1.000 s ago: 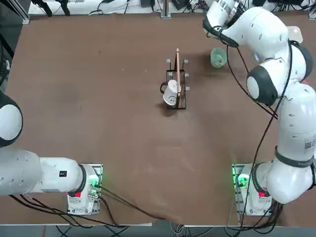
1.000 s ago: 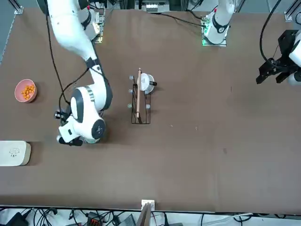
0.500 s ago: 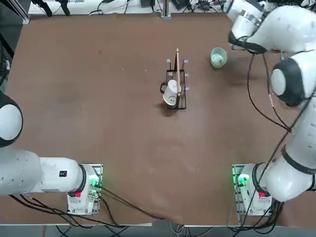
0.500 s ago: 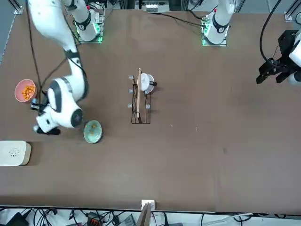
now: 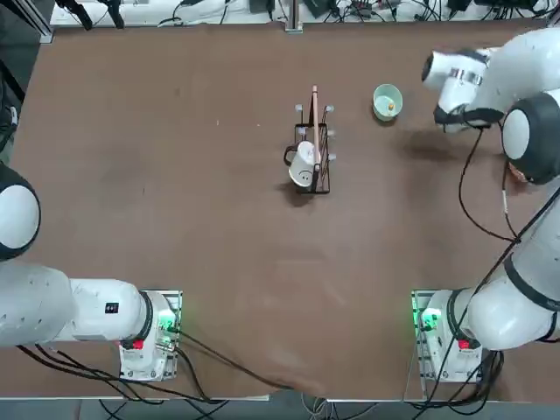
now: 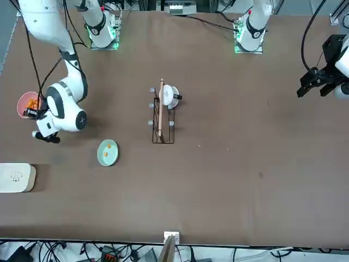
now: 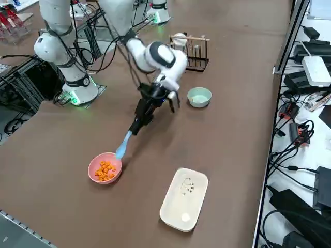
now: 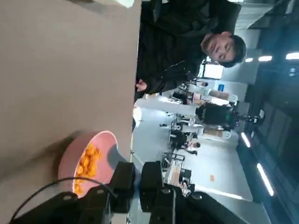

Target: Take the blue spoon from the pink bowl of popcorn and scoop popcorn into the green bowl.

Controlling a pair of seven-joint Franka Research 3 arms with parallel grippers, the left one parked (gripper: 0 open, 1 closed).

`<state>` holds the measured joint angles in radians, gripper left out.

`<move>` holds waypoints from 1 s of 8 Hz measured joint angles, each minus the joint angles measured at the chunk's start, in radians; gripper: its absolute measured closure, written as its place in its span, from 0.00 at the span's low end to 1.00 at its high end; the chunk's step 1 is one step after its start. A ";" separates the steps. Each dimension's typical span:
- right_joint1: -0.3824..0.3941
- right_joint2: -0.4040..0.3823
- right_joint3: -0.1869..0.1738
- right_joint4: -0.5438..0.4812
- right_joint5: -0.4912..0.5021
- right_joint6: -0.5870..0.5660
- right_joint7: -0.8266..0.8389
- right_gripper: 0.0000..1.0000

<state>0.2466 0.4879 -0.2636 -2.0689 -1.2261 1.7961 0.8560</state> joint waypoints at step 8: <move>-0.088 0.052 0.001 -0.067 -0.029 0.070 0.098 0.53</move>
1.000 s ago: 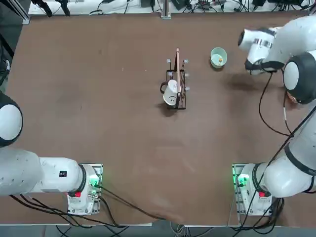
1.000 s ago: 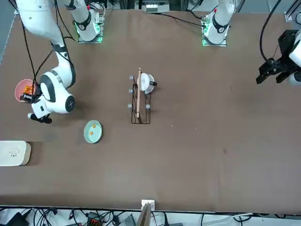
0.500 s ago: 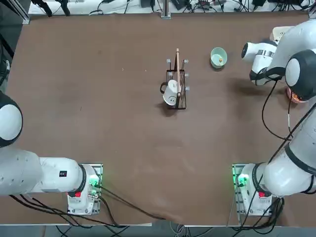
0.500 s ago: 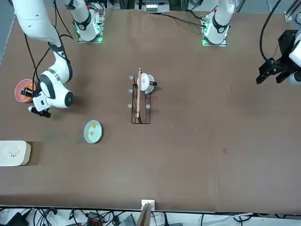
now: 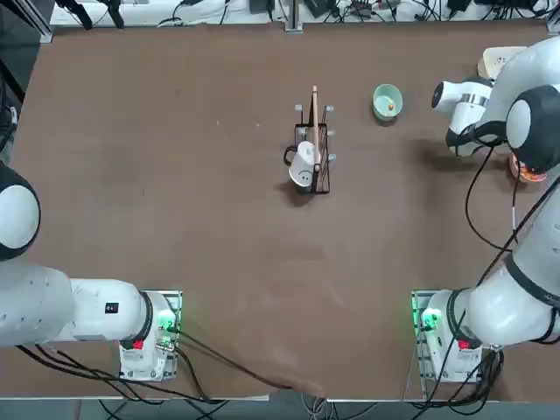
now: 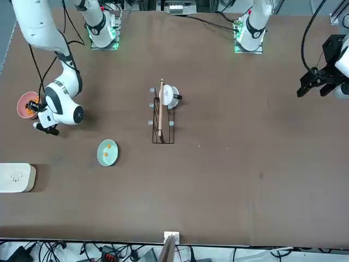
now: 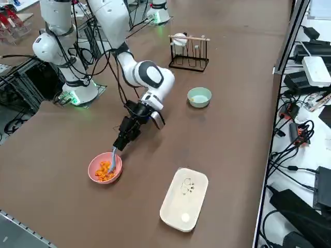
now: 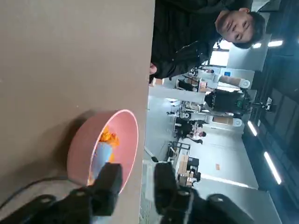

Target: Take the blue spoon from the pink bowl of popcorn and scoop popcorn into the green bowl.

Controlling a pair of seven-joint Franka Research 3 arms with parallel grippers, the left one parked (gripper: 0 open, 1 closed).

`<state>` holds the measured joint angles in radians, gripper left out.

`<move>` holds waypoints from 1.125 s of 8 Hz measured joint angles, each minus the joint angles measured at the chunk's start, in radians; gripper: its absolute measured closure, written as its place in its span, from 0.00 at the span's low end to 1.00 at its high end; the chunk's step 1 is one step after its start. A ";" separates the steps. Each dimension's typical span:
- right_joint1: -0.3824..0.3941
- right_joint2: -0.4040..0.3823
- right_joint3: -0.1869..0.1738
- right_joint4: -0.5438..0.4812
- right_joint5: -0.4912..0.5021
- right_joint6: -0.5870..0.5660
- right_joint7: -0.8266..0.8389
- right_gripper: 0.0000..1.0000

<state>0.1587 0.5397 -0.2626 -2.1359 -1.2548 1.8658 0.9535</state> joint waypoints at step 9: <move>0.019 -0.240 0.055 0.230 0.688 -0.153 -0.396 0.00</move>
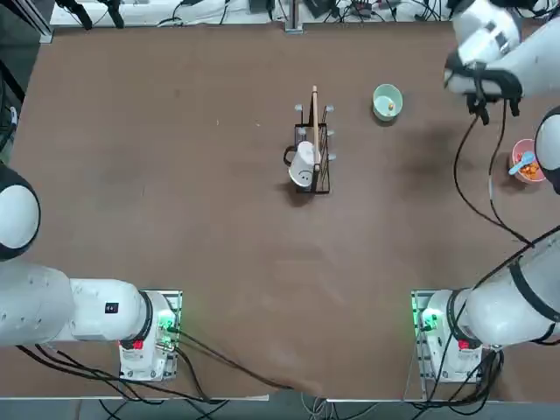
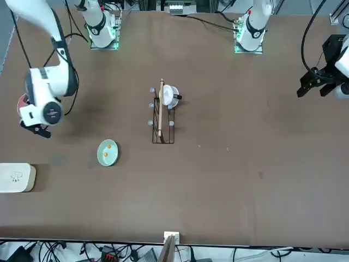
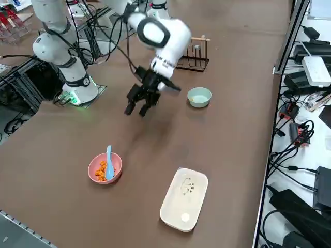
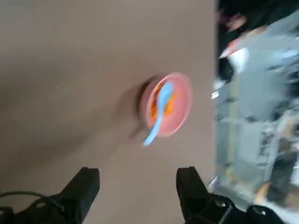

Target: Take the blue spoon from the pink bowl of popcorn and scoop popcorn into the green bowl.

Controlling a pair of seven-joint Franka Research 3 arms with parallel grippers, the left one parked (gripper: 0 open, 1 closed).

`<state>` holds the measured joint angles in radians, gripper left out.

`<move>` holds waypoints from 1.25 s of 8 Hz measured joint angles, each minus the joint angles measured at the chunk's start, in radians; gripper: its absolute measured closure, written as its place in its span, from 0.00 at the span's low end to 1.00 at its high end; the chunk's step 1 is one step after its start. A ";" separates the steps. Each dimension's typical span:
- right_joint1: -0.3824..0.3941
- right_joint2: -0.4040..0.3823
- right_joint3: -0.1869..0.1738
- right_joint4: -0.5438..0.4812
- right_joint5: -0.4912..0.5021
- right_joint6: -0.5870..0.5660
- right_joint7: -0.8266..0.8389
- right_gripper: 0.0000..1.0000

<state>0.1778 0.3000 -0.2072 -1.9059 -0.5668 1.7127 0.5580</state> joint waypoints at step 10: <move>-0.150 -0.285 0.287 0.379 0.520 -0.260 -0.435 0.00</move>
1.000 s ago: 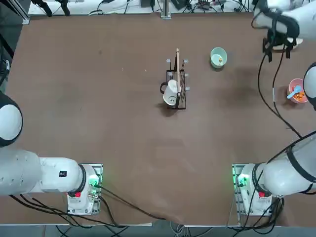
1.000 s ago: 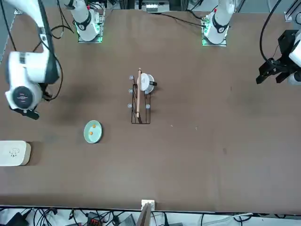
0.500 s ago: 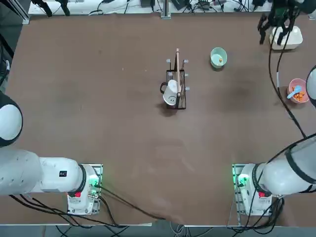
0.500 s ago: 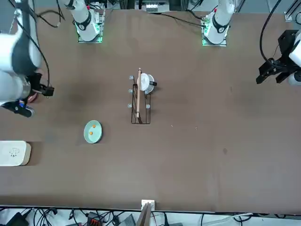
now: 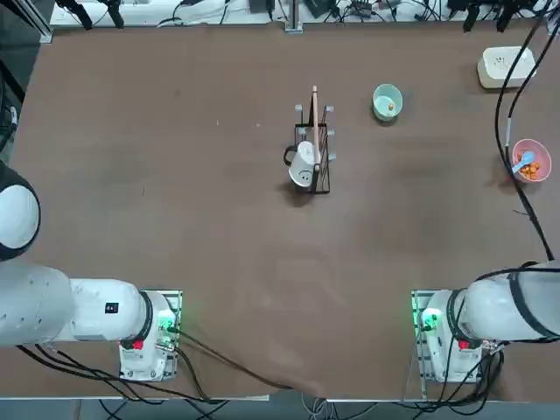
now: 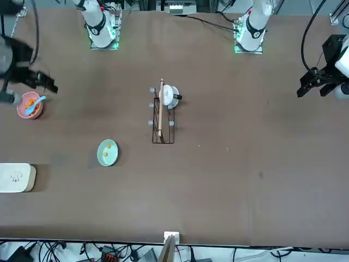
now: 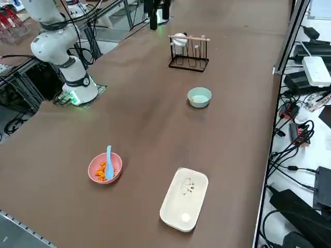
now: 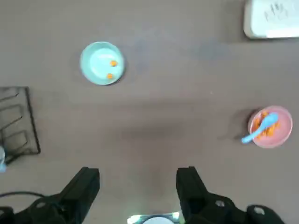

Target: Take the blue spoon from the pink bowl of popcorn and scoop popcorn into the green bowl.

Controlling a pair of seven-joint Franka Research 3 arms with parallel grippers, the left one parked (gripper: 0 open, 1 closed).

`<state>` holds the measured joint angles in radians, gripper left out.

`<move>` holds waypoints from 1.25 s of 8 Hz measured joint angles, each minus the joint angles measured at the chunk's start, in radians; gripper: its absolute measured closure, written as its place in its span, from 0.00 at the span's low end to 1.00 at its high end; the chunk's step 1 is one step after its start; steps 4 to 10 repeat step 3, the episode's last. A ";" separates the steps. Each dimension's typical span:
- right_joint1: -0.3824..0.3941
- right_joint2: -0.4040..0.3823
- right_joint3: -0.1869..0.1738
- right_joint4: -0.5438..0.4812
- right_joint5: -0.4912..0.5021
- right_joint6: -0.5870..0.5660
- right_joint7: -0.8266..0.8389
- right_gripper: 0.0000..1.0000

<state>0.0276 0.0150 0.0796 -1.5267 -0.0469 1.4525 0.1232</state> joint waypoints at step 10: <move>0.011 -0.035 0.003 -0.029 0.027 0.003 -0.060 0.00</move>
